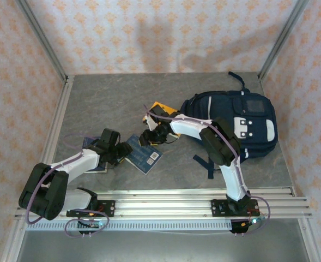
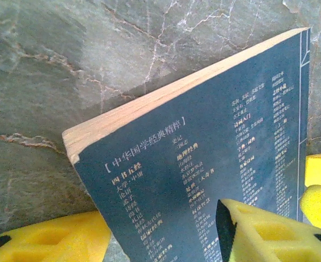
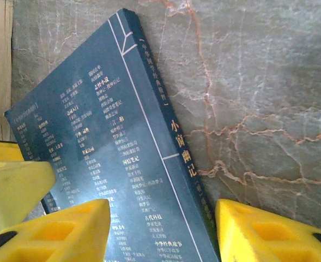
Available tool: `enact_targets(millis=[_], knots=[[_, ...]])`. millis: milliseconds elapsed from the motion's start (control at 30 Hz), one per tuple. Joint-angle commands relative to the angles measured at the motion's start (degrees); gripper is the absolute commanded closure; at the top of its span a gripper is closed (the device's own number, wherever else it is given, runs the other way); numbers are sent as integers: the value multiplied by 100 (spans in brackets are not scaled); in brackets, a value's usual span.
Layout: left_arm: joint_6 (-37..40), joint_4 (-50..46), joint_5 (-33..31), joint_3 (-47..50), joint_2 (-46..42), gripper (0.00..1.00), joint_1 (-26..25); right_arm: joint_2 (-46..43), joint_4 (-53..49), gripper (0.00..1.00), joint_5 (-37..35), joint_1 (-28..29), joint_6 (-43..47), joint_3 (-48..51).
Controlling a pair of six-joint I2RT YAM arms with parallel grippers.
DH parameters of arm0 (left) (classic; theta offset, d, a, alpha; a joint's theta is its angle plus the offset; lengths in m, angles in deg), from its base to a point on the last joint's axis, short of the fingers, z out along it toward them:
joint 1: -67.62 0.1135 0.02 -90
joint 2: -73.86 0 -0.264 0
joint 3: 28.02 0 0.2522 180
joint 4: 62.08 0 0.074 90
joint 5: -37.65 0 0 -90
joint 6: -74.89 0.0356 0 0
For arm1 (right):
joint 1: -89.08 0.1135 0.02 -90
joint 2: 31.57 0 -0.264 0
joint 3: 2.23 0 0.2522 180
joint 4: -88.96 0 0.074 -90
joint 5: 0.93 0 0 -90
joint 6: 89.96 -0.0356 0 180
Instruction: Pack the student bag
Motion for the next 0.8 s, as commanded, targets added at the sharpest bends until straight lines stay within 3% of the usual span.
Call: enact_targets(millis=[0, 200, 333, 567, 700, 767], knots=[[59, 631, 218, 92, 254, 44, -24, -40, -131, 47, 1059, 144, -163, 131], [111, 493, 201, 105, 61, 45, -23, -122, 254, 48, 1719, 119, -710, 189], [152, 359, 192, 114, -99, 45, -23, -373, 1102, 50, 1866, -83, -1477, 564], [303, 181, 146, 129, -380, 45, -23, -572, 4788, 53, 2543, -361, -4088, 1803], [327, 235, 235, 140, -329, 45, -24, -225, 7216, 56, 2673, -317, -5716, 2248], [338, 269, 253, 153, -317, 45, -23, -23, 7849, 57, 2714, -287, -6134, 2315]])
